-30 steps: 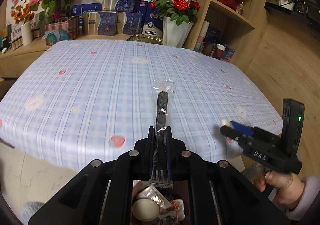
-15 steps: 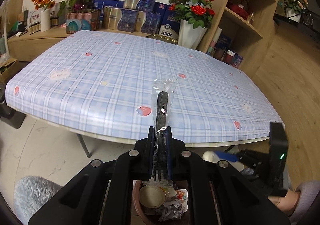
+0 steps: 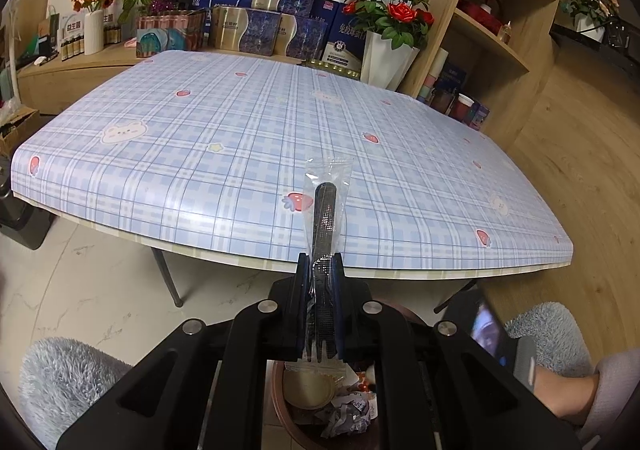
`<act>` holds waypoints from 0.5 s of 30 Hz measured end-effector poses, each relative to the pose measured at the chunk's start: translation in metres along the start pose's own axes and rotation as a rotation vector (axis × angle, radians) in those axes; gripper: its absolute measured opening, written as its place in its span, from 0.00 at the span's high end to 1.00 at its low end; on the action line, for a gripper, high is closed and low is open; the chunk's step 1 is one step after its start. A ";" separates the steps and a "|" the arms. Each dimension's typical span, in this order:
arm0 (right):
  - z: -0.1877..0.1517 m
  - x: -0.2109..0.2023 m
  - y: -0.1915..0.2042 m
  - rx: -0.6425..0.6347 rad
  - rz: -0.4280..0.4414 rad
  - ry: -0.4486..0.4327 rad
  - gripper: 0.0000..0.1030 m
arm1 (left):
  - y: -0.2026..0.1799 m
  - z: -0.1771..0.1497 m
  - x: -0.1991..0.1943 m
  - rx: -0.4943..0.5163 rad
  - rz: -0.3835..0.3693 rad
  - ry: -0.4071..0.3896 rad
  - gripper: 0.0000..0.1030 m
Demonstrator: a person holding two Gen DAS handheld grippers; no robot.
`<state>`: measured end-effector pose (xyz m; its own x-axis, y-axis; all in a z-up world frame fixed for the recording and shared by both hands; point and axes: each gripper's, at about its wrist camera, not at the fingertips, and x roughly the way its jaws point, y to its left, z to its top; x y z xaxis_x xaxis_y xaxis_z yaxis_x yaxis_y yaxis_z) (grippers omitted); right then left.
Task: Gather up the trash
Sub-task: 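Carry the white item to the brown bin and open the right tool, then lower the wrapped fork into the brown bin and open the left tool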
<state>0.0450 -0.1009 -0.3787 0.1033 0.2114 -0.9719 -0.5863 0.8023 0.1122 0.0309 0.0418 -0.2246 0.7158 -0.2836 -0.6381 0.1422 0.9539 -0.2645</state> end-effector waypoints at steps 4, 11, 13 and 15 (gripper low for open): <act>-0.005 0.017 0.010 -0.031 0.025 0.109 0.57 | 0.001 0.000 0.002 -0.006 0.000 0.008 0.90; -0.003 -0.004 0.015 -0.059 -0.018 0.025 0.21 | 0.001 -0.002 0.005 -0.008 0.005 0.017 0.90; 0.000 -0.019 0.009 -0.051 -0.038 -0.035 0.13 | 0.002 -0.002 0.005 -0.015 0.006 0.019 0.90; 0.000 -0.039 0.008 -0.041 -0.056 -0.126 0.10 | 0.004 -0.002 0.006 -0.023 0.004 0.022 0.90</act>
<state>0.0360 -0.1029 -0.3395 0.2356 0.2379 -0.9423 -0.6091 0.7917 0.0476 0.0348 0.0438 -0.2309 0.7008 -0.2823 -0.6551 0.1232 0.9525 -0.2786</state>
